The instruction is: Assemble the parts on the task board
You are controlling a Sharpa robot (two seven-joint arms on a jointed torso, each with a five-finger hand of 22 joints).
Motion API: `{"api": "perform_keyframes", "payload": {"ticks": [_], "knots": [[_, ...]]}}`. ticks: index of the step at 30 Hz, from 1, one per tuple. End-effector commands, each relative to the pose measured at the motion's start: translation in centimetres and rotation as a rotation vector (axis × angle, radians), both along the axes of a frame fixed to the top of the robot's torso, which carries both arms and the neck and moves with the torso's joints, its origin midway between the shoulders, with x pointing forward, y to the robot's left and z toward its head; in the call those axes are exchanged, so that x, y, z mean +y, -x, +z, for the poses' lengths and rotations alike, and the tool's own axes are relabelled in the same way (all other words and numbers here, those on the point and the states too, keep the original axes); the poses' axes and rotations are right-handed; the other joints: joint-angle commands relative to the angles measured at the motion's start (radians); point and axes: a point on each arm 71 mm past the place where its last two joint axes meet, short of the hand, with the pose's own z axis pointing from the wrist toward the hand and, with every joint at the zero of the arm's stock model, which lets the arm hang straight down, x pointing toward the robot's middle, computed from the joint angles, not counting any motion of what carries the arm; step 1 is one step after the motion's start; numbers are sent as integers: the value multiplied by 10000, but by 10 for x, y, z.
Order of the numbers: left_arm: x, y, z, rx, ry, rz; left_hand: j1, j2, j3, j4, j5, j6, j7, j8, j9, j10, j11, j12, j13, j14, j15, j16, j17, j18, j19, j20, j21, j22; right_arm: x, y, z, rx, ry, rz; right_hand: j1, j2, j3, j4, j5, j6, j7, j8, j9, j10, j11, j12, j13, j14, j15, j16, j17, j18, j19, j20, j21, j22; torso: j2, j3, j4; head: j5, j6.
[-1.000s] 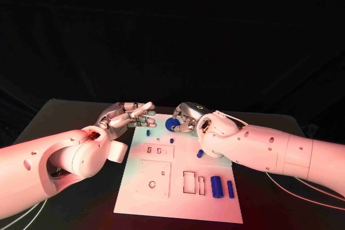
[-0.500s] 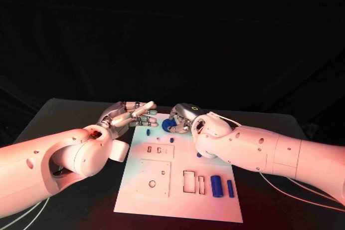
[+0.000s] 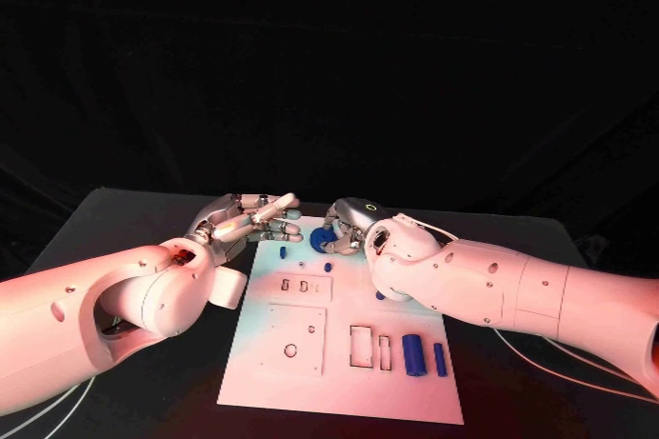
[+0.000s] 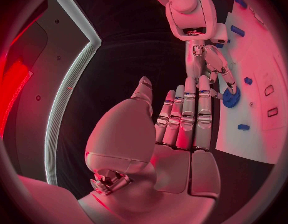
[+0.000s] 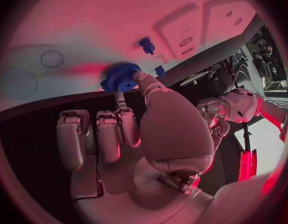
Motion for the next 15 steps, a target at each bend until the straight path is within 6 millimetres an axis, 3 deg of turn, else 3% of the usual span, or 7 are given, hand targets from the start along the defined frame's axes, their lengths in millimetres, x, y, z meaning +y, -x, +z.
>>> {"api": "perform_keyframes", "payload": {"ticks": [1,4,6,10,15], "knots": [[-2,1,1,8,91,-234,-44,81,-75,-13,21,-52,17,-55,-15,-49,4,-63,-5,-57,49,-54,20,125,12,37,-56,-17,0,0,-1,45,274,18,-113,-28,64,-2,-76,-44,65,-111,-13,-62,40,-57,1010,1029,-11,61,2574,-153,457,-8,4,1874,1,1,-15,7,12],[-1,1,1,36,73,-219,-45,82,-76,-13,21,-52,17,-56,-15,-50,4,-64,-5,-58,49,-54,21,124,12,38,-57,-18,1,1,-1,53,256,113,-229,-105,44,35,-197,-241,151,-349,-44,-144,115,-137,928,1029,51,62,2576,-147,437,42,-20,1853,2,3,-3,-10,5],[-1,1,1,60,56,-205,-45,82,-76,-13,21,-52,17,-56,-15,-50,4,-64,-5,-58,49,-54,21,124,12,38,-57,-18,2,2,-1,40,214,155,-317,-161,-23,65,-664,-592,263,-672,-109,-196,229,-184,877,1028,139,59,2571,-144,423,117,-38,1840,6,8,5,-12,-1],[0,1,0,108,22,-171,-45,83,-77,-14,21,-52,17,-57,-15,-50,5,-64,-5,-58,49,-55,21,125,11,38,-57,-18,2,3,-1,54,139,207,-482,-226,-257,183,-1313,-762,352,-958,-124,-242,316,-217,836,1027,232,58,2567,-137,409,211,-59,1829,2,4,6,-12,-4],[1,0,0,157,-21,-107,-18,90,-76,-35,22,-57,21,-64,-17,-57,7,-71,-6,-63,51,-60,28,125,11,39,-60,-22,1,3,-1,77,78,181,-511,-247,-394,246,-1451,-792,381,-1076,-114,-277,345,-244,806,1025,261,54,2559,-132,399,248,-73,1819,2,-1,-7,-6,-9]]}}
